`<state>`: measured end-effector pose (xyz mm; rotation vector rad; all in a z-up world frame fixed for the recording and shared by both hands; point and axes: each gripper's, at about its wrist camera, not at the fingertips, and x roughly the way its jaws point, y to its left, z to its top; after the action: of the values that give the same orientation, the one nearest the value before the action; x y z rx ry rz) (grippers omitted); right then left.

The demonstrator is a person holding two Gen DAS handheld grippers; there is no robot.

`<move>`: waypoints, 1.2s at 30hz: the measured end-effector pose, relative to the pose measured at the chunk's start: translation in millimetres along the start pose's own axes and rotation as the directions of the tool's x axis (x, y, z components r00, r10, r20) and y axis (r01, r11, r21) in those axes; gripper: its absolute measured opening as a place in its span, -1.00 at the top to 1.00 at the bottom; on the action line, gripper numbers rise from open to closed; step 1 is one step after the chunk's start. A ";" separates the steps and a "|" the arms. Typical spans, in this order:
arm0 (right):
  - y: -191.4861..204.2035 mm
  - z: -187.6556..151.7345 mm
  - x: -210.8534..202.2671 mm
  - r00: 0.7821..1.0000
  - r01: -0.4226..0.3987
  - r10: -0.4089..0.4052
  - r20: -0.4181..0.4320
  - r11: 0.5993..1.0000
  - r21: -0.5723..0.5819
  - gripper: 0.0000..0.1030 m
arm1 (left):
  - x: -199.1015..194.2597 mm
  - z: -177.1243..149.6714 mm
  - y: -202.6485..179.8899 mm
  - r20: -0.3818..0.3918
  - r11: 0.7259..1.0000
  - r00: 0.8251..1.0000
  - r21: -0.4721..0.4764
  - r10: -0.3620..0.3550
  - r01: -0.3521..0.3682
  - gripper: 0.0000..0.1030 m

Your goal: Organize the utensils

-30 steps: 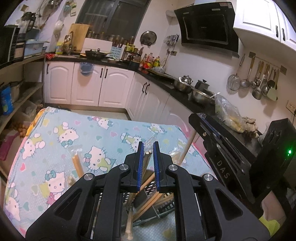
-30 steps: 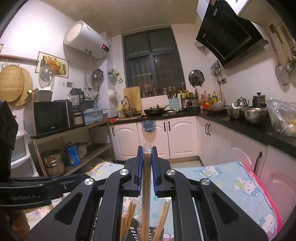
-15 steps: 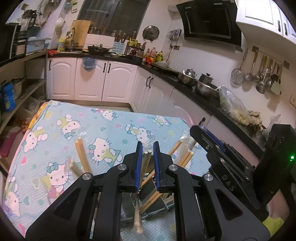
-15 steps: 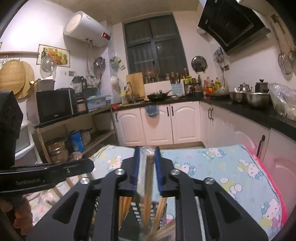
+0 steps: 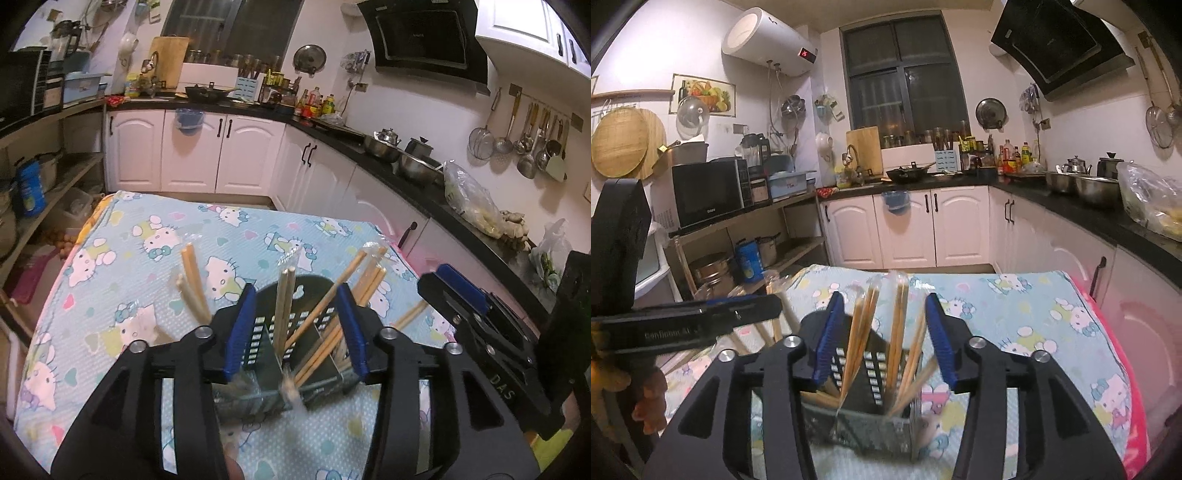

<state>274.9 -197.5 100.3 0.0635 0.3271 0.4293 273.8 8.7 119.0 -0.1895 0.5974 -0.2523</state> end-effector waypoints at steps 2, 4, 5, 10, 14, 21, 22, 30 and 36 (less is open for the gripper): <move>0.9 -3.2 -9.7 1.000 0.006 -0.006 -0.007 1.000 -0.001 -0.03 | -7.5 -2.7 -0.8 0.004 1.000 1.000 0.004 0.005 -0.005 0.08; 2.4 -6.3 -18.8 1.000 0.011 -0.011 -0.016 1.000 -0.002 -0.12 | -15.4 -7.8 -1.1 0.000 1.000 1.000 0.008 0.014 -0.014 -0.05; 2.9 -8.2 -22.9 1.000 0.013 -0.013 -0.020 1.000 -0.003 -0.19 | -18.5 -10.8 -0.5 -0.003 1.000 1.000 0.008 0.016 -0.016 -0.08; 5.3 -18.5 -41.4 0.999 0.019 -0.018 -0.034 1.000 0.002 -0.41 | -31.1 -28.3 3.4 -0.019 1.000 0.999 -0.003 0.026 -0.026 -0.26; 8.2 -29.5 -56.4 0.999 0.016 -0.015 -0.049 1.000 0.013 -0.61 | -43.5 -43.1 4.2 -0.017 0.999 0.999 -0.012 0.030 -0.030 -0.55; 11.0 -50.8 -71.3 0.996 0.005 -0.004 -0.091 1.000 0.017 -0.75 | -56.6 -70.9 1.6 -0.027 0.999 0.999 -0.017 0.027 -0.027 -0.75; 12.4 -54.5 -73.6 0.995 0.007 -0.006 -0.095 1.000 0.009 -0.77 | -57.1 -74.4 2.4 -0.029 0.999 0.999 -0.019 0.027 -0.028 -0.77; 15.2 -83.5 -85.1 0.989 0.018 -0.015 -0.145 1.000 0.025 -0.85 | -54.4 -107.5 11.9 -0.063 0.997 0.996 -0.051 0.056 -0.059 -0.78; 14.8 -100.8 -90.0 0.986 0.043 -0.040 -0.164 0.999 0.014 -0.85 | -51.1 -130.5 11.6 -0.057 0.996 0.995 -0.042 0.082 -0.085 -0.78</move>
<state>159.1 -222.6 33.7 0.0383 0.4936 0.3912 159.9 21.1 37.4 -0.2002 0.6651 -0.1640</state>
